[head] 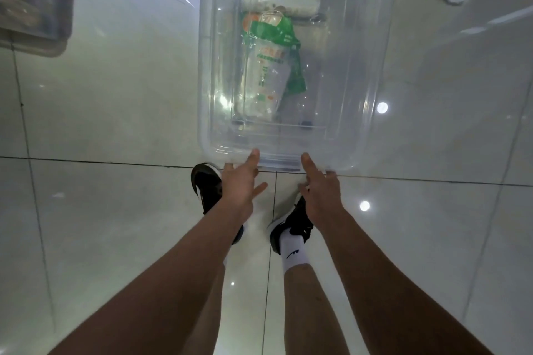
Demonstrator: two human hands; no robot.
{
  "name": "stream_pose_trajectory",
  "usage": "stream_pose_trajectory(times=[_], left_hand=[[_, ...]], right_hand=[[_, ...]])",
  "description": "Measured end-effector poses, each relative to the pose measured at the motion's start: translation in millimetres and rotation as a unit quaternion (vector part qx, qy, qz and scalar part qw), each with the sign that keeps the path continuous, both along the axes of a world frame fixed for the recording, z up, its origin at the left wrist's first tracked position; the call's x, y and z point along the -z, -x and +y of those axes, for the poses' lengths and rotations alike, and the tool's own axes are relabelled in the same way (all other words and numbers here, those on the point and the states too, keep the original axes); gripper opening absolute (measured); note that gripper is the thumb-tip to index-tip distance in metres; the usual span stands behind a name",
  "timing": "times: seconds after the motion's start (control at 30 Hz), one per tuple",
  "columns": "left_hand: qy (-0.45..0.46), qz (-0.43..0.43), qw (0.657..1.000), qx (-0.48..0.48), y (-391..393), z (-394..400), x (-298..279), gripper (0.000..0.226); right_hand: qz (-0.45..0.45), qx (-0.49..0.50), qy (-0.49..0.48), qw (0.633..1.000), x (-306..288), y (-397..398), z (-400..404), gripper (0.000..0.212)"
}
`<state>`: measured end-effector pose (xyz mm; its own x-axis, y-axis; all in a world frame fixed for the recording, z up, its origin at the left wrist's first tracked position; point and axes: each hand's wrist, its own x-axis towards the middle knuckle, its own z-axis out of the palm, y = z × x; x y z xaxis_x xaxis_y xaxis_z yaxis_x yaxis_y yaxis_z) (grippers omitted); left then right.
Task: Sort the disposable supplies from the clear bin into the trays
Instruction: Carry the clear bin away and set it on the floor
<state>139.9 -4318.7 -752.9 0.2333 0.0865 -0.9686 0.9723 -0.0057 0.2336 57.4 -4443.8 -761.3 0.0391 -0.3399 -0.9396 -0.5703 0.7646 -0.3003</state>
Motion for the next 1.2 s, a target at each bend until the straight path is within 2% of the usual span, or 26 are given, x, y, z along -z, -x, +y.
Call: stream_pose_trajectory(times=[0.1, 0.27, 0.37, 0.53, 0.73, 0.83, 0.93, 1.0, 1.03, 1.1, 1.13, 1.17, 1.2], left_hand=[[0.003, 0.004, 1.0, -0.012, 6, -10, 8, 0.067], [-0.002, -0.013, 1.0, 0.007, 9, -5, 20, 0.047], [-0.017, 0.011, 1.0, 0.016, 6, -4, 17, 0.044], [-0.014, 0.03, 0.999, -0.02, 2, -7, 13, 0.048], [-0.063, 0.049, 0.996, -0.03, -10, -21, -1, 0.032], [-0.071, 0.071, 0.995, -0.005, -12, -21, -6, 0.034], [-0.074, 0.098, 0.985, 0.123, -19, -15, -18, 0.038], [-0.089, 0.077, 0.962, 0.248, -24, -8, -29, 0.041], [-0.102, 0.033, 0.945, 0.308, -28, -5, -34, 0.04], [-0.139, -0.104, 0.897, 0.406, -36, -1, -40, 0.033], [-0.166, -0.171, 0.87, 0.432, -41, 0, -41, 0.028], [-0.188, -0.223, 0.848, 0.442, -47, -1, -42, 0.026], [-0.198, -0.259, 0.83, 0.453, -52, -2, -40, 0.031]], right_hand=[[-0.033, 0.076, -0.034, 0.996, 6, -4, 4, 0.081], [0.014, 0.05, -0.036, 0.998, 11, -7, 1, 0.047], [0.03, 0.054, -0.064, 0.996, 8, -7, 0, 0.051], [-0.019, 0.111, -0.119, 0.986, 8, -12, -4, 0.043], [0.016, 0.111, -0.084, 0.99, 3, -21, -3, 0.026], [0.031, 0.075, -0.09, 0.993, -5, -22, -5, 0.033], [0.072, -0.062, -0.1, 0.99, -18, -20, -14, 0.043], [0.104, -0.19, -0.054, 0.975, -27, -20, -19, 0.043], [0.11, -0.259, 0.006, 0.96, -30, -21, -21, 0.037], [0.099, -0.393, 0.191, 0.894, -33, -25, -28, 0.023], [0.079, -0.427, 0.284, 0.855, -35, -29, -32, 0.017], [0.057, -0.444, 0.358, 0.819, -36, -34, -39, 0.019], [0.048, -0.458, 0.409, 0.788, -34, -39, -47, 0.029]])
